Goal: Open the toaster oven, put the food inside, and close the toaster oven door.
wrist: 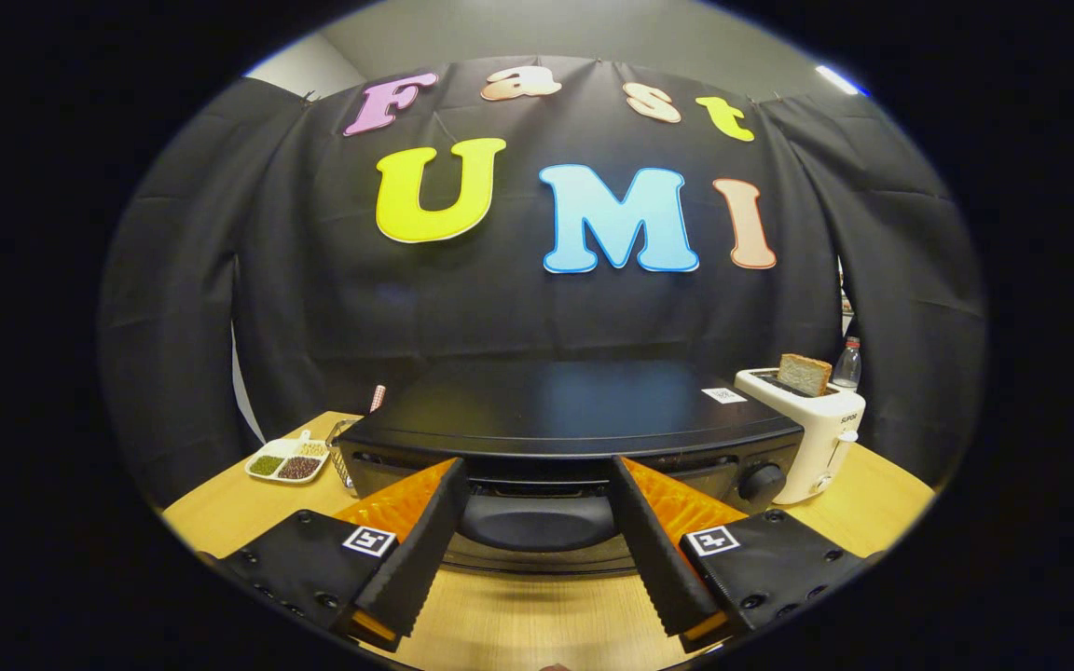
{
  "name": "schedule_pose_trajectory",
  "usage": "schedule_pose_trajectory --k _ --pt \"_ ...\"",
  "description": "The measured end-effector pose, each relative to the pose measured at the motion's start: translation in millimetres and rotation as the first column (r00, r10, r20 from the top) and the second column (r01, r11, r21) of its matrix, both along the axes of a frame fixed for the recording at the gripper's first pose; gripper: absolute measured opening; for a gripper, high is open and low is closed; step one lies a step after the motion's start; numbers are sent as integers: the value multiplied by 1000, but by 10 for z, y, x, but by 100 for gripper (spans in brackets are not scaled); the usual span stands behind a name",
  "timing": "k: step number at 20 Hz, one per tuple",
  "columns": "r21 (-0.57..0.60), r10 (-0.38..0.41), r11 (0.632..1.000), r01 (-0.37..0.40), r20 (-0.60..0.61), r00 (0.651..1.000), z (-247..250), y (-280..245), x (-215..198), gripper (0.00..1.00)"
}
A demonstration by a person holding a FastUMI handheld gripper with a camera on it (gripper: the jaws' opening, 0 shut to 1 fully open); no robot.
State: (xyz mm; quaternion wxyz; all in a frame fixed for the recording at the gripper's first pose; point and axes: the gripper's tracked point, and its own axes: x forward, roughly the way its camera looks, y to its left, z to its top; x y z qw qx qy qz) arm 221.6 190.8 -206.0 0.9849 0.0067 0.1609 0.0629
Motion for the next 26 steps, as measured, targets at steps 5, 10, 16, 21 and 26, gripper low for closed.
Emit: schedule_pose_trajectory --k 5,10,16,21,26 --pt "-5 10 1000 -10 14 1000 -74 -19 -277 97" --pt "1 27 1000 -27 -17 999 -241 -27 -587 97" --pt "-30 21 999 -24 -74 997 -496 -70 -913 98" --pt "-63 13 998 -23 -158 987 -768 -87 -1117 96" --pt "-34 -5 999 -4 -281 960 -1019 -147 -1365 97"
